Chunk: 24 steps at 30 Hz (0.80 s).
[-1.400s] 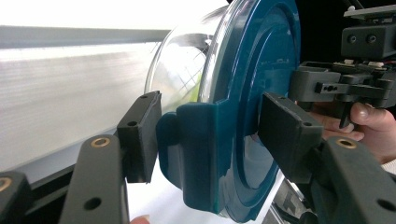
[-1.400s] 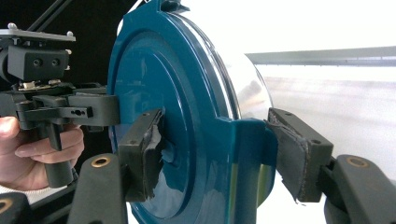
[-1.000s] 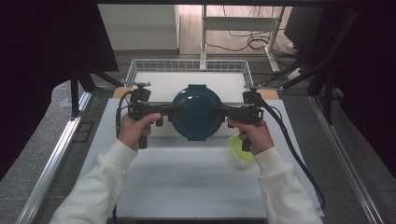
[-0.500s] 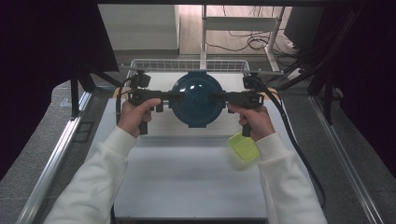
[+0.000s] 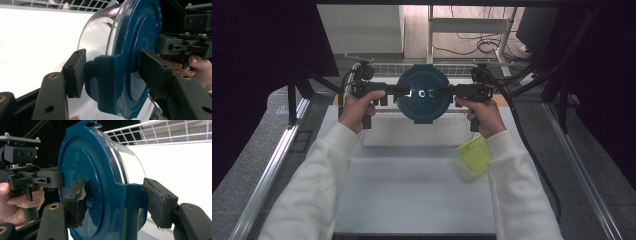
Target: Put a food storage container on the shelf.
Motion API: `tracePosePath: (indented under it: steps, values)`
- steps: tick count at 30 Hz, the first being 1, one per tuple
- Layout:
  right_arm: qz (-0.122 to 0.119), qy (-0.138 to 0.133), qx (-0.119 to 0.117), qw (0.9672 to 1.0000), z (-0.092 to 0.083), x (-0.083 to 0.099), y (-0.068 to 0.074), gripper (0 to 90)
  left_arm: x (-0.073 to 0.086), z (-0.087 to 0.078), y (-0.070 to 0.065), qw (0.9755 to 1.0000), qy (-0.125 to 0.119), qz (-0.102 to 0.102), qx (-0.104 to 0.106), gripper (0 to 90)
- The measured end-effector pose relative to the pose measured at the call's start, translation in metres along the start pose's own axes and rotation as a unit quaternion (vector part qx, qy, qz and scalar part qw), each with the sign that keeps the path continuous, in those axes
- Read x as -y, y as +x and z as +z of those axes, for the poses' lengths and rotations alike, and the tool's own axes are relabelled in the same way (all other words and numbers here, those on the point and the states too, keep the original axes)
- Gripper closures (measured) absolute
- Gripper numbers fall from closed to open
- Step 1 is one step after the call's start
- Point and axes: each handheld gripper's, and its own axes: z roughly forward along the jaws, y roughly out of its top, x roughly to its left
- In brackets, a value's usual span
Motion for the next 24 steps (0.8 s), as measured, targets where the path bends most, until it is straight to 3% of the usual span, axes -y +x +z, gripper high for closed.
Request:
tracePosePath:
  steps: [13, 24]
  values:
    - [0.021, 0.0, -0.001, 0.9998, 0.012, -0.021, -0.015, 37.8, -0.027, 0.011, 0.015, 0.9999, 0.01, 0.01, 0.0, 40.3]
    - [0.043, 0.007, 0.002, 0.999, 0.021, -0.028, -0.023, 37.7, -0.029, 0.015, 0.026, 0.9998, 0.005, -0.018, 0.002, 40.6]
